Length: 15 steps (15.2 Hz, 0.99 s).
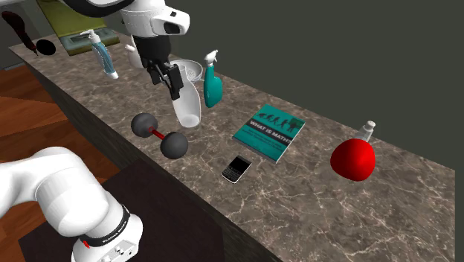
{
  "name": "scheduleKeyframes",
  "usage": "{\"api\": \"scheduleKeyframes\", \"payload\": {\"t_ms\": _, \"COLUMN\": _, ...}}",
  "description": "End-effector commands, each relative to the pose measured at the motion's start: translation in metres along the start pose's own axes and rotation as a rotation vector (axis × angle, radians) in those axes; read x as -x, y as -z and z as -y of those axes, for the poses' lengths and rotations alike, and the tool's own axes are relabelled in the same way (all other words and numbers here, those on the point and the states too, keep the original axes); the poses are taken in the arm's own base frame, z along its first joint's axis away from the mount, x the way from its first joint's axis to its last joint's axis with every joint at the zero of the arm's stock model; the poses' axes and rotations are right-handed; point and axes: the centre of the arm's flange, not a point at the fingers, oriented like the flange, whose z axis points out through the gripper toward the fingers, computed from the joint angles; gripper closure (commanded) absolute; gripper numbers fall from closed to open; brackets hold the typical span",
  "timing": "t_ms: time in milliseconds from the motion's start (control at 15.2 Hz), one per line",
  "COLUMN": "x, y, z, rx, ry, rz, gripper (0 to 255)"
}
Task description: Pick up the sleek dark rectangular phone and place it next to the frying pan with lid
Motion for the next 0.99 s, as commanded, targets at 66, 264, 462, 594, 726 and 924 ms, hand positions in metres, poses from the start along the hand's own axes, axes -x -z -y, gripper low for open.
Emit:
{"api": "scheduleKeyframes", "payload": {"t_ms": 66, "x": -0.003, "y": -0.009, "z": -0.009, "rx": -0.001, "ry": 0.012, "rz": 0.003, "gripper": 0}}
{"api": "scheduleKeyframes", "payload": {"t_ms": 264, "x": -0.014, "y": -0.036, "z": -0.036, "rx": -0.002, "ry": 0.048, "rz": 0.010, "gripper": 0}}
{"api": "scheduleKeyframes", "payload": {"t_ms": 462, "x": -0.025, "y": -0.064, "z": -0.063, "rx": -0.004, "ry": 0.084, "rz": 0.018, "gripper": 0}}
{"api": "scheduleKeyframes", "payload": {"t_ms": 594, "x": -0.033, "y": -0.082, "z": -0.081, "rx": -0.005, "ry": 0.107, "rz": 0.023, "gripper": 0}}
{"api": "scheduleKeyframes", "payload": {"t_ms": 726, "x": -0.041, "y": -0.101, "z": -0.098, "rx": -0.006, "ry": 0.131, "rz": 0.028, "gripper": 0}}
{"api": "scheduleKeyframes", "payload": {"t_ms": 924, "x": -0.054, "y": -0.129, "z": -0.124, "rx": -0.007, "ry": 0.167, "rz": 0.036, "gripper": 0}}
